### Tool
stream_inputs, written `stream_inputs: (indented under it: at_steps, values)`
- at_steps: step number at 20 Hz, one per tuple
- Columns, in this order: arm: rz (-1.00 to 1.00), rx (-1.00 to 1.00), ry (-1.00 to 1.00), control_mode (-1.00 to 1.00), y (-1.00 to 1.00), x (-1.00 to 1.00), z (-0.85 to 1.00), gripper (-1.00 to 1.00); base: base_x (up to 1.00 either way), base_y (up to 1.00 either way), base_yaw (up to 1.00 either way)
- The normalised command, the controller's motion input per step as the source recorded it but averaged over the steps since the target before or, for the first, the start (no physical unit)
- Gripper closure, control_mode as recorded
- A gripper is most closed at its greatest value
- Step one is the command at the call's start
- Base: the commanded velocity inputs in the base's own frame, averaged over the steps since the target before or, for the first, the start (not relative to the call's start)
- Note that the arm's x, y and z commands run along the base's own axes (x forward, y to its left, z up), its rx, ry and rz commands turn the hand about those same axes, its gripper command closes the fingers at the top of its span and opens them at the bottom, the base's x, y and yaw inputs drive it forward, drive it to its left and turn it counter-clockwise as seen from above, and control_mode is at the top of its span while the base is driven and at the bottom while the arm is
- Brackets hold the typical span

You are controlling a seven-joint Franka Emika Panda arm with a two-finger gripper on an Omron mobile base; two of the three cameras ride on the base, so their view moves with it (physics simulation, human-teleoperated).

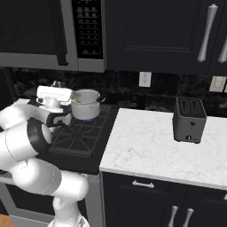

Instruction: Put the cucumber and corn in the pot. Retrieve the spatula and lightly stir the vegetables in the pot.

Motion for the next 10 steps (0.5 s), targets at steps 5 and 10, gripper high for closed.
stream_inputs:
  at_steps: [5, 10]
  values:
    - [-0.02, -0.04, 0.08, -1.00, 0.02, 0.28, 0.00, 1.00, 0.00, 0.00, 0.00]
    - [-0.10, -0.22, 0.03, -1.00, 0.12, 0.20, 0.45, 1.00, 0.00, 0.00, 0.00]
